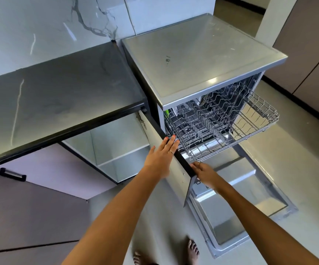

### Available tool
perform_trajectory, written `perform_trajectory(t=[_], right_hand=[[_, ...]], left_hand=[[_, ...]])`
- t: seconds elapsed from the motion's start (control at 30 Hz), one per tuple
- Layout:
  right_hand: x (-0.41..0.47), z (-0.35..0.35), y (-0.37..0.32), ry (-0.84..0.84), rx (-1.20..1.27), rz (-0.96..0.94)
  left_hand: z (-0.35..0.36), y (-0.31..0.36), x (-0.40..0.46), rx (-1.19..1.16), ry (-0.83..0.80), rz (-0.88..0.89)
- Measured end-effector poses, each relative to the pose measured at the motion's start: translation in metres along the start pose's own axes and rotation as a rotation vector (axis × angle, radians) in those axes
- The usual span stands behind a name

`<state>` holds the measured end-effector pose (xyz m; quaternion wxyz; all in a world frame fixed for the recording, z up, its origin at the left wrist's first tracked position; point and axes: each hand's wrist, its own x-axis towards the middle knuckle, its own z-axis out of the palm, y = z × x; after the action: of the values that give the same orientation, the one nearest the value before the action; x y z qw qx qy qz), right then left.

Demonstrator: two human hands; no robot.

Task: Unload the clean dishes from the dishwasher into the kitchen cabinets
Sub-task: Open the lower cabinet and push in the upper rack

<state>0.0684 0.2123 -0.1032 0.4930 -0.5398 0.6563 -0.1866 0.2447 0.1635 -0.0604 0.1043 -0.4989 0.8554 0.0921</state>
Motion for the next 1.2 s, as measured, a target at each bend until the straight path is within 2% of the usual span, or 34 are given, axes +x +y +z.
perform_trajectory(t=[0.23, 0.47, 0.63, 0.83, 1.2], right_hand=[[0.004, -0.008, -0.003, -0.061, 0.094, 0.127], [0.004, -0.016, -0.006, -0.007, 0.181, 0.19], [0.011, -0.023, 0.001, 0.087, 0.228, 0.2], [0.018, -0.031, 0.006, 0.135, 0.222, 0.206], [0.054, -0.07, 0.015, 0.077, 0.103, 0.209]], left_hand=[[-0.009, 0.002, 0.001, -0.06, -0.035, -0.007], [-0.027, 0.009, 0.021, -0.306, 0.022, -0.086], [-0.029, 0.019, 0.032, -0.354, 0.053, -0.082], [-0.033, 0.021, 0.045, -0.298, 0.003, -0.063], [-0.037, 0.033, 0.087, -0.173, -0.116, -0.097]])
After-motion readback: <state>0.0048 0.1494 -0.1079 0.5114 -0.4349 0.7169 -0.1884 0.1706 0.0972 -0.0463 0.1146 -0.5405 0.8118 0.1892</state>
